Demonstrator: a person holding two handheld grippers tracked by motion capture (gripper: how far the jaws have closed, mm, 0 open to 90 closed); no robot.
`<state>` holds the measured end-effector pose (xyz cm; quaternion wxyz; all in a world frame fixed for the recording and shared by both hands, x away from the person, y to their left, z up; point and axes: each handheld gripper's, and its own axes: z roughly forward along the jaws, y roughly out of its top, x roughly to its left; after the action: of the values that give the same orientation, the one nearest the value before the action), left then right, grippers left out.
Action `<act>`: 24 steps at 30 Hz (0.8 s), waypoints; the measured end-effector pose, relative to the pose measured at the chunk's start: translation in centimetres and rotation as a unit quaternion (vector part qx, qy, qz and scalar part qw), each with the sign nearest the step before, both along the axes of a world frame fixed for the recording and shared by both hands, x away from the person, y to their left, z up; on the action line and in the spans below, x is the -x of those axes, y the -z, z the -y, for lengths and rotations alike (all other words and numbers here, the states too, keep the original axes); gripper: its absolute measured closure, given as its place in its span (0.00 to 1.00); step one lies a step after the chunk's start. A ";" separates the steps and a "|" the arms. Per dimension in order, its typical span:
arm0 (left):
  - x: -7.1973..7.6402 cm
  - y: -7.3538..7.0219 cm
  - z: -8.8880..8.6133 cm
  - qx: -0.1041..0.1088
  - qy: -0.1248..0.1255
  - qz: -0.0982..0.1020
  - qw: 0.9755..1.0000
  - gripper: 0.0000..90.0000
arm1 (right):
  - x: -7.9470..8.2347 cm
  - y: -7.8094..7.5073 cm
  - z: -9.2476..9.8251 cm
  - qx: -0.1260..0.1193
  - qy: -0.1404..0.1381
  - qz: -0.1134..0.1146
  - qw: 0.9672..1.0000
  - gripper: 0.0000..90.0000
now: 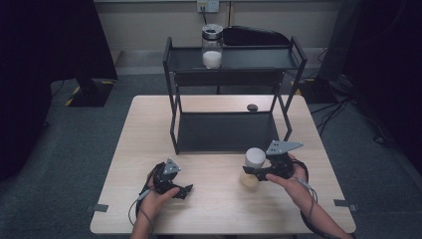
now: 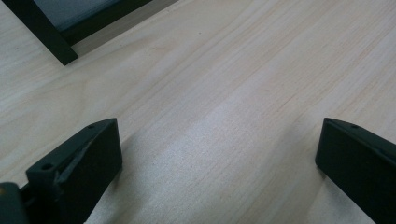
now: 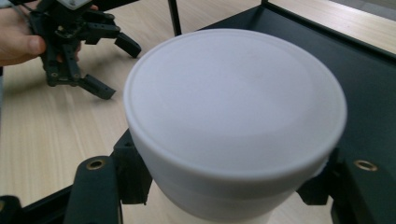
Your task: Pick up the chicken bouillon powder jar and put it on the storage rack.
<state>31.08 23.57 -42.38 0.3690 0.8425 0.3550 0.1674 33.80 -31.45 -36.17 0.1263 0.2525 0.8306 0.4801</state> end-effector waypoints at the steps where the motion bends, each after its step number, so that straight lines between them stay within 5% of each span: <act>1: 0.0 0.0 0.0 0.000 0.000 0.000 1.000 0.00 | -0.2 -0.2 -0.1 0.002 0.000 0.000 1.000 0.39; 24: 0.0 0.0 0.0 0.000 0.000 0.000 1.000 0.00 | -4.0 -4.4 -1.1 0.009 0.032 -0.002 0.999 0.39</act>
<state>31.09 23.57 -42.38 0.3689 0.8426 0.3549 0.1674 37.75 -30.37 -31.75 0.1423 0.2791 0.8263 0.4680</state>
